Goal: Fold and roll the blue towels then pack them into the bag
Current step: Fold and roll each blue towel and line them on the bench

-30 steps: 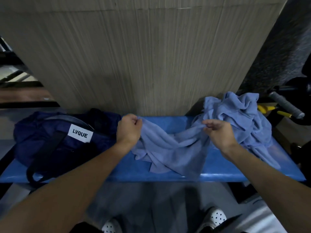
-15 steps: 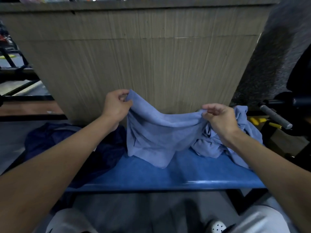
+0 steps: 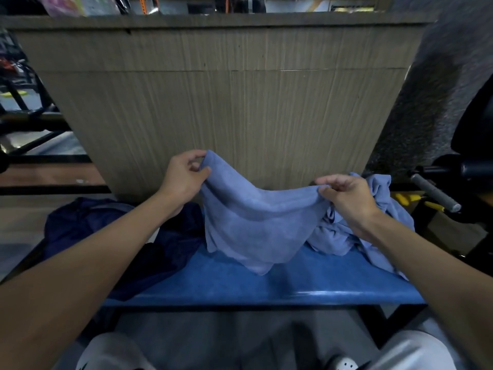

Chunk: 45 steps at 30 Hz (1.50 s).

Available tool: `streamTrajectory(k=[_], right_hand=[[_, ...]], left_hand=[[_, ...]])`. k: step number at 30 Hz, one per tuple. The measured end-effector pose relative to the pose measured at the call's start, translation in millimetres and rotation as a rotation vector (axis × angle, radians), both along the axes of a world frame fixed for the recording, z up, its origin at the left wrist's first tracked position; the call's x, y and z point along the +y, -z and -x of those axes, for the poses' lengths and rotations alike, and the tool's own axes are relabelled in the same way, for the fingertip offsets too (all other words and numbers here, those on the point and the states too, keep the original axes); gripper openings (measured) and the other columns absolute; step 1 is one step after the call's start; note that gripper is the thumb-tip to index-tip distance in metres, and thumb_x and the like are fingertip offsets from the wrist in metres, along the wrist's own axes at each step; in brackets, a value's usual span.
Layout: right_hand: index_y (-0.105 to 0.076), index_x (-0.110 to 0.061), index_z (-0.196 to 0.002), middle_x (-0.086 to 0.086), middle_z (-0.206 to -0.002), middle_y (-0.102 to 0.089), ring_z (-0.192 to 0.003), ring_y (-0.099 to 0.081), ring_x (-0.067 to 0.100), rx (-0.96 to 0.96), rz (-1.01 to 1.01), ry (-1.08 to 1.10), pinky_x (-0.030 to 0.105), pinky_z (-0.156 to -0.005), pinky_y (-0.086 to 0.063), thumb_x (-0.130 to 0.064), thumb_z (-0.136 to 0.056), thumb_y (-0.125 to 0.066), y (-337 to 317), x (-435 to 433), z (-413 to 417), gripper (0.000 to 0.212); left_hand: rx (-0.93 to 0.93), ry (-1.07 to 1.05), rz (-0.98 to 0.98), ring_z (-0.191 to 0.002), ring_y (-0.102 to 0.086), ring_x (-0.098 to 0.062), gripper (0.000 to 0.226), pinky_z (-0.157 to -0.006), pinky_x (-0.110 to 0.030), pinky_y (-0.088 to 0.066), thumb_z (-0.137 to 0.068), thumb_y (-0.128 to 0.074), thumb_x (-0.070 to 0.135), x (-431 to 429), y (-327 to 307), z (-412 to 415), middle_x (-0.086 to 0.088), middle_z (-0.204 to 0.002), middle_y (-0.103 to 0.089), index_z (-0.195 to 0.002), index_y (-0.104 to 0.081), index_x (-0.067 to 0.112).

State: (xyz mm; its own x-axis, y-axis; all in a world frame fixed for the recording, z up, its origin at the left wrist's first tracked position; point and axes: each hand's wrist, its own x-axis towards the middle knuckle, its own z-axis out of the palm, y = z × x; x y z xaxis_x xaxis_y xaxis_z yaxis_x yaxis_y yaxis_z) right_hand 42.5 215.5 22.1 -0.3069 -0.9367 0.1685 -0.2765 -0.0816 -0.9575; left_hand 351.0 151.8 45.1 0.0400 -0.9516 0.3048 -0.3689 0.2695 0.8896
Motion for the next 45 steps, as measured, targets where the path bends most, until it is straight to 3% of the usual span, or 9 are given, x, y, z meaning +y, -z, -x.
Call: streamTrajectory(k=[6, 12, 23, 28, 32, 35, 38, 41, 45], right_hand=[[-0.069, -0.007, -0.099, 0.018, -0.1, -0.068, -0.09, -0.061, 0.026, -0.088, -0.058, -0.021, 0.034, -0.075, -0.051, 0.012, -0.09, -0.051, -1, -1, 9, 0.028], [-0.067, -0.006, -0.097, 0.014, -0.096, -0.066, -0.092, -0.064, 0.026, -0.448, -0.095, 0.002, 0.029, -0.071, -0.053, -0.009, -0.094, -0.058, -17, -7, 5, 0.01], [-0.065, -0.004, -0.092, 0.003, -0.075, -0.061, -0.07, -0.053, 0.011, -0.101, -0.161, 0.055, 0.009, -0.053, -0.043, 0.005, -0.091, -0.057, 63, -12, -1, 0.012], [-0.066, 0.005, -0.071, 0.021, -0.064, -0.057, -0.069, -0.05, 0.015, 0.15, -0.327, 0.003, 0.013, -0.051, -0.034, 0.009, -0.083, -0.061, 134, 1, -1, 0.015], [-0.052, -0.015, -0.048, -0.004, -0.048, -0.046, -0.055, -0.042, 0.014, 0.247, -0.476, -0.057, 0.025, -0.053, -0.037, 0.003, -0.082, -0.059, 162, 4, 3, 0.04], [-0.068, -0.006, -0.069, -0.001, -0.048, -0.058, -0.052, -0.051, 0.017, 0.276, -0.513, -0.028, 0.034, -0.06, -0.046, -0.008, -0.083, -0.066, 168, 1, 3, 0.015], [-0.066, -0.003, -0.102, 0.018, -0.089, -0.07, -0.083, -0.064, 0.029, 0.351, -0.565, 0.003, 0.034, -0.075, -0.047, -0.018, -0.085, -0.068, 170, -3, -2, 0.023], [-0.05, -0.01, -0.133, 0.016, -0.126, -0.06, -0.118, -0.055, 0.031, 0.405, -0.647, 0.001, 0.029, -0.09, -0.041, -0.028, -0.088, -0.067, 173, -7, -4, 0.051], [-0.046, -0.011, -0.138, 0.017, -0.133, -0.055, -0.124, -0.05, 0.033, 0.368, -0.726, -0.013, 0.035, -0.098, -0.041, -0.026, -0.088, -0.066, 179, -10, -2, 0.057]], left_hand=[[0.039, -0.011, -0.009, -0.096, -0.066, -0.013, 0.037, -0.081, -0.024, -0.052, -0.093, -0.062, 0.006, -4, -4, -2, -0.003, -0.103, -0.07, -0.128, -0.059, 0.017], [0.095, -0.024, 0.003, -0.09, -0.065, -0.014, 0.032, -0.075, -0.02, -0.051, -0.093, -0.062, 0.008, -10, -13, 3, -0.006, -0.099, -0.07, -0.123, -0.062, 0.018], [-0.029, -0.063, -0.12, -0.073, -0.058, -0.014, 0.008, -0.069, -0.026, -0.047, -0.091, -0.064, 0.006, -13, 63, 6, -0.011, -0.083, -0.068, -0.088, -0.07, 0.01], [-0.272, -0.036, -0.295, -0.07, -0.062, -0.016, 0.015, -0.077, -0.036, -0.054, -0.086, -0.065, 0.005, 3, 137, 7, -0.006, -0.074, -0.07, -0.073, -0.071, 0.01], [-0.47, 0.017, -0.412, -0.07, -0.064, -0.019, 0.02, -0.068, -0.036, -0.053, -0.086, -0.061, 0.011, 9, 168, 6, -0.009, -0.068, -0.068, -0.068, -0.068, 0.004], [-0.505, -0.02, -0.439, -0.045, -0.045, -0.016, 0.048, -0.052, -0.031, -0.038, -0.088, -0.062, 0.024, 1, 178, 6, -0.007, -0.046, -0.044, -0.047, -0.04, 0.012], [-0.549, -0.075, -0.48, -0.045, -0.046, -0.018, 0.054, -0.053, -0.031, -0.037, -0.088, -0.063, 0.028, -3, 188, 9, -0.001, -0.042, -0.039, -0.044, -0.037, 0.012], [-0.565, -0.13, -0.567, -0.078, -0.066, -0.033, 0.041, -0.063, -0.032, -0.045, -0.088, -0.061, 0.041, -3, 197, 14, -0.01, -0.065, -0.062, -0.063, -0.059, 0.007], [-0.553, -0.107, -0.683, -0.097, -0.066, -0.031, 0.052, -0.068, -0.029, -0.044, -0.085, -0.065, 0.05, -7, 209, 21, -0.016, -0.1, -0.07, -0.099, -0.067, 0.0]])
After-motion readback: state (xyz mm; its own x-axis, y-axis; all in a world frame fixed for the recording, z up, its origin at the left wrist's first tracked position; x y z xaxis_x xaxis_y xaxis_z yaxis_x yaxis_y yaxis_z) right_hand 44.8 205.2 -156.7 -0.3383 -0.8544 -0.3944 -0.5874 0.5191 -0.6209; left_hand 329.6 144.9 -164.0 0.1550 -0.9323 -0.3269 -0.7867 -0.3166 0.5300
